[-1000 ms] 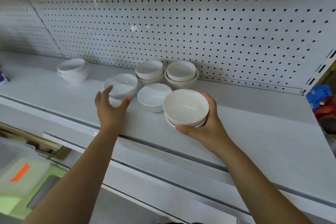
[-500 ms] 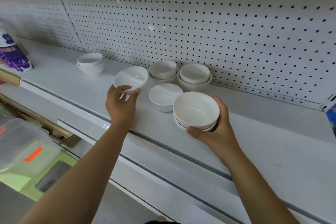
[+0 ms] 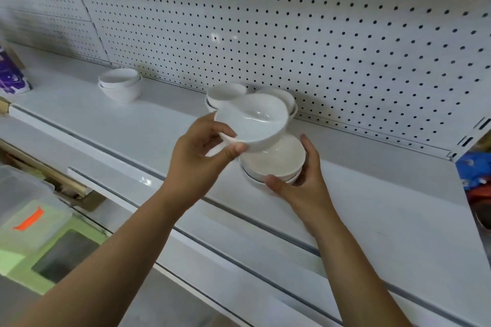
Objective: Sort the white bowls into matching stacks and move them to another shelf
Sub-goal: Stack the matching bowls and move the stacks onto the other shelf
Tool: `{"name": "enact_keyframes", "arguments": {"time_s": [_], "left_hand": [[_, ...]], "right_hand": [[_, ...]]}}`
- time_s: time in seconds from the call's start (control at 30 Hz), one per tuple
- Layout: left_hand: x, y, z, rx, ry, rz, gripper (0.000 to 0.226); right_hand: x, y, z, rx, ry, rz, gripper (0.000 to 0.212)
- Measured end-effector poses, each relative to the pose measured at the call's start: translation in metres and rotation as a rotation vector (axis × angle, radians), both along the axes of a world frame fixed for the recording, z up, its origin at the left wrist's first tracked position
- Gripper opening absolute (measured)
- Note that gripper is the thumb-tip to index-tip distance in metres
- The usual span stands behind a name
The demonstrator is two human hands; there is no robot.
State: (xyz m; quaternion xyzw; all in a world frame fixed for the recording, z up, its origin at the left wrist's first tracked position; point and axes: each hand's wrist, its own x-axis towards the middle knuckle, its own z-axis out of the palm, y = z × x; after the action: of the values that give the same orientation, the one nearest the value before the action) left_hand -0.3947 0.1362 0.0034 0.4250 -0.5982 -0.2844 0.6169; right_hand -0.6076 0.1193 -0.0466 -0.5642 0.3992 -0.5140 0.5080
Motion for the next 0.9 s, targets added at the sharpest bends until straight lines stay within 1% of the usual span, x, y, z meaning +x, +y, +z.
{"name": "enact_keyframes", "arguments": {"time_s": [0.07, 0.13, 0.3, 0.43, 0.57, 0.63, 0.77, 0.83, 0.9], "left_hand": [[-0.01, -0.002, -0.007, -0.011, -0.062, -0.02, 0.027], [-0.016, -0.003, -0.012, 0.017, -0.106, -0.012, 0.025], [-0.026, 0.001, -0.018, 0.051, -0.204, 0.012, 0.025], [-0.027, 0.006, -0.022, 0.075, -0.216, 0.037, 0.026], [-0.026, 0.01, -0.022, 0.093, -0.175, -0.009, 0.028], [-0.027, 0.012, -0.02, 0.136, -0.118, -0.034, 0.034], [-0.027, 0.012, -0.021, 0.206, -0.036, -0.05, 0.068], [-0.028, 0.013, -0.022, 0.224, -0.009, -0.043, 0.072], [-0.028, 0.013, -0.023, 0.235, 0.009, -0.045, 0.072]], "right_hand": [[-0.001, 0.0, 0.0, 0.009, -0.014, 0.002, 0.116], [-0.002, -0.001, 0.001, 0.023, -0.031, -0.01, 0.12], [-0.001, 0.0, 0.005, 0.023, -0.073, -0.03, 0.112], [-0.001, 0.001, 0.004, 0.03, -0.082, -0.032, 0.11], [-0.001, 0.001, 0.003, 0.043, -0.08, -0.026, 0.109], [-0.002, 0.0, 0.002, 0.041, -0.08, -0.026, 0.106], [-0.003, 0.0, 0.002, 0.028, -0.092, -0.024, 0.104], [-0.003, 0.001, 0.002, 0.033, -0.102, -0.03, 0.103], [-0.003, 0.002, 0.002, 0.037, -0.116, -0.036, 0.101]]}}
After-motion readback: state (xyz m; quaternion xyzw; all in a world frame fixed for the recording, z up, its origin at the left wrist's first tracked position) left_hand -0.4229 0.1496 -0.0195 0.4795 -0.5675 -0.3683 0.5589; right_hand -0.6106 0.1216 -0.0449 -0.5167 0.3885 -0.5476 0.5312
